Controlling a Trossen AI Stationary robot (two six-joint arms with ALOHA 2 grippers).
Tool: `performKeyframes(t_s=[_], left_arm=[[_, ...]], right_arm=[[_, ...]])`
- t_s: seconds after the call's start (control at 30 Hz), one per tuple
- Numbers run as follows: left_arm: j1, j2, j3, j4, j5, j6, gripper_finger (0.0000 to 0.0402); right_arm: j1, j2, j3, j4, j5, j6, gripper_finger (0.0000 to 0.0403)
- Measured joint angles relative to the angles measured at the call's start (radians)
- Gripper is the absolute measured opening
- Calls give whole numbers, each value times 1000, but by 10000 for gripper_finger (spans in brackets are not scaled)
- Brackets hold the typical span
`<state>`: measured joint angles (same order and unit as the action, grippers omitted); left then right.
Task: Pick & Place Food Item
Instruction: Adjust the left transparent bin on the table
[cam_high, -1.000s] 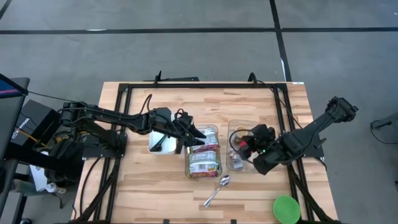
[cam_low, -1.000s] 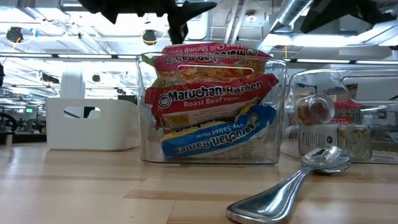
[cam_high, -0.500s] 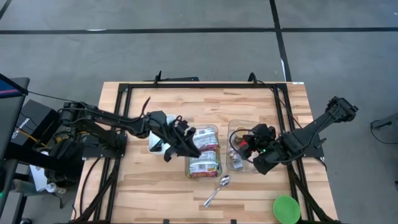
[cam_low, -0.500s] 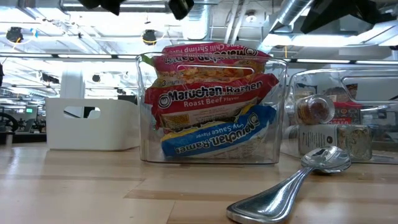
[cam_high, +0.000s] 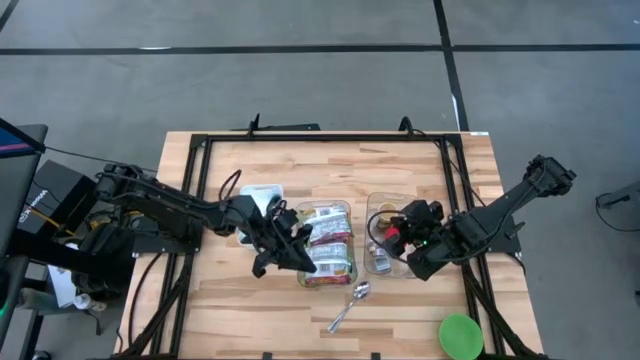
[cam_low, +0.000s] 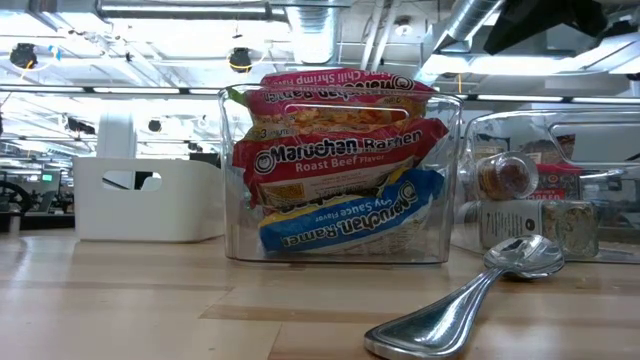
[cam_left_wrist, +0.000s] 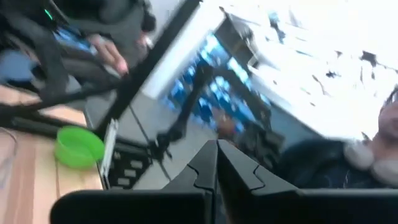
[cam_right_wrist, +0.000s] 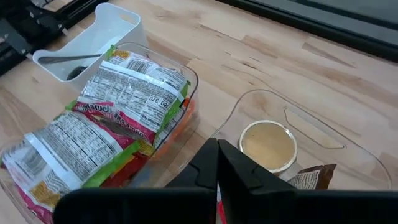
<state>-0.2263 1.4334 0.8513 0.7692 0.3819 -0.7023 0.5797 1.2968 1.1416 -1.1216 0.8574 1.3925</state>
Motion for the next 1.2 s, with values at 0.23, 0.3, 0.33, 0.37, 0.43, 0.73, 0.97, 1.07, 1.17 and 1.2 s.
performKeyframes(t_s=[0.23, 0.3, 0.33, 0.37, 0.43, 0.73, 0.97, 1.07, 1.17, 1.2], left_arm=[[-64, 0, 0, 96, -259, -7, 2], [-87, 0, 0, 119, -320, -8, 2], [-98, 0, 0, 132, -346, -7, 2], [-110, 0, 0, 144, -373, -7, 3], [-131, 0, 0, 177, -415, -7, 3], [-203, 0, 0, 289, -430, -6, 3], [-289, 0, 0, 251, -382, -14, 3], [-329, -1, 0, 209, -382, -66, 3], [-364, -1, 1, 117, -405, -142, 1], [-374, 0, 1, 89, -416, -172, 1]], right_arm=[[3, 0, 0, 8, -21, -68, 1], [3, 0, 0, 8, -21, -68, 1], [3, 0, 0, 8, -21, -68, 1], [3, 0, 0, 8, -21, -68, 1], [3, 0, 0, 8, -21, -68, 1], [3, 0, 0, 9, -28, -67, 1], [3, 0, 0, 10, -141, -66, 1], [3, 0, 0, 13, -156, -65, 1], [3, 0, 0, 32, -158, -66, 1], [3, 0, 0, 38, -158, -66, 1]])
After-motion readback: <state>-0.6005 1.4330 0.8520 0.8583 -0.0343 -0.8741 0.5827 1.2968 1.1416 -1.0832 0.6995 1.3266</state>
